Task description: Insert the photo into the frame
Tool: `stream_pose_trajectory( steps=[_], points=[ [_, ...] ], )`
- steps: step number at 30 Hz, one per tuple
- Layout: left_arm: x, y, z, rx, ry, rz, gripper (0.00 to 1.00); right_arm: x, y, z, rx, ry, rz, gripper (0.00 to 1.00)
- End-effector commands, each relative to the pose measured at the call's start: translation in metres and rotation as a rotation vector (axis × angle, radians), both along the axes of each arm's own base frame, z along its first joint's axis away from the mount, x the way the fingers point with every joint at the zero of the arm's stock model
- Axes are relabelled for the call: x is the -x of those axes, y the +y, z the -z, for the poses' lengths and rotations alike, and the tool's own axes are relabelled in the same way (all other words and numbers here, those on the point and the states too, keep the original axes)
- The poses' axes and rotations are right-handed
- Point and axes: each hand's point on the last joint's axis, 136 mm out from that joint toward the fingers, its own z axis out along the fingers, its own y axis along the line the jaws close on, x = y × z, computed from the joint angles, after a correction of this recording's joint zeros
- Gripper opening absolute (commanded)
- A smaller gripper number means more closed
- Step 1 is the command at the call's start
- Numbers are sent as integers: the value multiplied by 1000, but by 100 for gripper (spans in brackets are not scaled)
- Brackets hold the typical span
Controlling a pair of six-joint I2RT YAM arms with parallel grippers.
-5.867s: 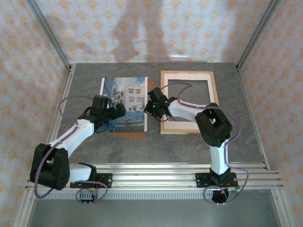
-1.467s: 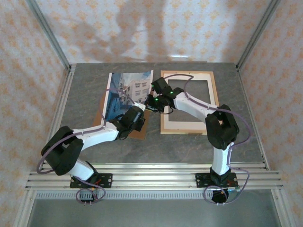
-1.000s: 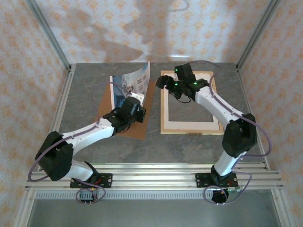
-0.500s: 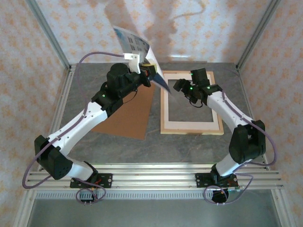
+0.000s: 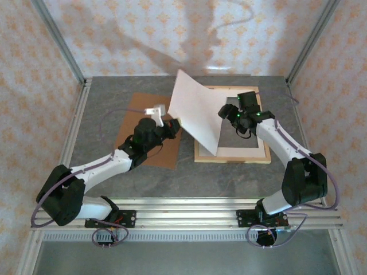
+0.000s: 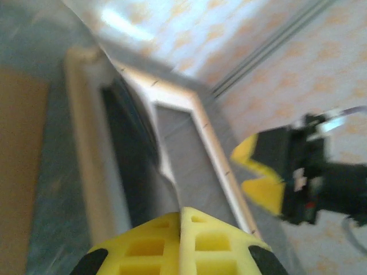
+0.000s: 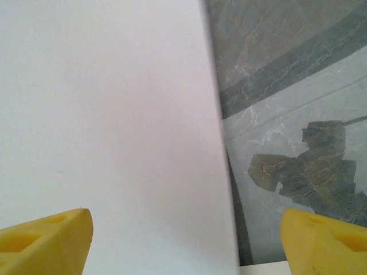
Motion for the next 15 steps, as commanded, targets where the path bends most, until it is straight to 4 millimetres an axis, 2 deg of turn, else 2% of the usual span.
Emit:
stream_pose_trajectory(
  steps=[1,3,11,15],
  points=[
    [1,23,-6,103,11,-134,0,-5,12,11,-45,-2,-46,84],
    [3,37,11,89,50,-203,0,-6,20,20,-83,5,-73,84],
    [14,75,54,42,191,-395,0,-1,43,59,-187,62,-129,80],
    [21,83,67,59,226,-432,0,2,62,70,-216,82,-188,74]
  ],
)
